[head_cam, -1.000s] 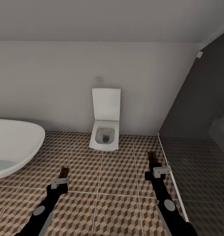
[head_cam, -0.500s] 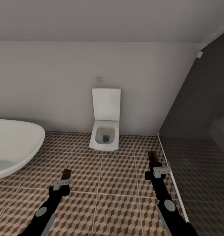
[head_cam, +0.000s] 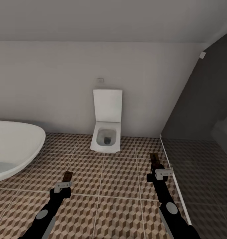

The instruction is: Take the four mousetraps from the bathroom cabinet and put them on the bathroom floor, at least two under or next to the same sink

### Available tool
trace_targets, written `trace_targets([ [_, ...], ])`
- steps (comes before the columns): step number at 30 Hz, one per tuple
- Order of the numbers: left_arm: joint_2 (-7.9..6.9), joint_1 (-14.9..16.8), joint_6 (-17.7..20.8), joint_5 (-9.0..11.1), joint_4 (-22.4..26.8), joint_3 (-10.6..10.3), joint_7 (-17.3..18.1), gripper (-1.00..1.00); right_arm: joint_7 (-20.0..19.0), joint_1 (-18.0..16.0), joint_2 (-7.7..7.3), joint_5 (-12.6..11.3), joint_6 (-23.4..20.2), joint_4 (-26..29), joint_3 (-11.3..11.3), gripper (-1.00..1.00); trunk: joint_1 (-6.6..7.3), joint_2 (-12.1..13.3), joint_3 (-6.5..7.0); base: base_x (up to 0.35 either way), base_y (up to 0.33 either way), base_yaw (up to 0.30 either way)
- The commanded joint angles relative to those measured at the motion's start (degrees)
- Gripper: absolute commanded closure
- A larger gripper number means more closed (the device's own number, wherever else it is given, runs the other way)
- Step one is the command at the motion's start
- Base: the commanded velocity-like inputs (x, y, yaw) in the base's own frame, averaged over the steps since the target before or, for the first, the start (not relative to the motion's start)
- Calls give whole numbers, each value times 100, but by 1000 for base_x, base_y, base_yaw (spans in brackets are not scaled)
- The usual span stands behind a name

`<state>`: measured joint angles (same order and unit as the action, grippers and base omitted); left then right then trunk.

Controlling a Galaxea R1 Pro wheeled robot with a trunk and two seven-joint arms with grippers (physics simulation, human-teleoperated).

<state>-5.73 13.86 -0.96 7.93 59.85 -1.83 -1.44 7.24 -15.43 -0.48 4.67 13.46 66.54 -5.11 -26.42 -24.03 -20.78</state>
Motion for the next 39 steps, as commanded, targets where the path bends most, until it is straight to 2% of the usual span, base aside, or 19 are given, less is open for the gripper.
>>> trace_targets([
  [1, -7, 3, -10, 59, 1, -19, -19, 100, 50, -4, -5, 43, 0, -1, -16, 100, -25, -49, -26, 0, 0, 0],
  [39, -6, 3, -1, 59, -18, -28, -22, 100, 49, -4, 4, 43, -1, -4, -19, 100, -859, -1573, -708, 0, 0, 0],
])
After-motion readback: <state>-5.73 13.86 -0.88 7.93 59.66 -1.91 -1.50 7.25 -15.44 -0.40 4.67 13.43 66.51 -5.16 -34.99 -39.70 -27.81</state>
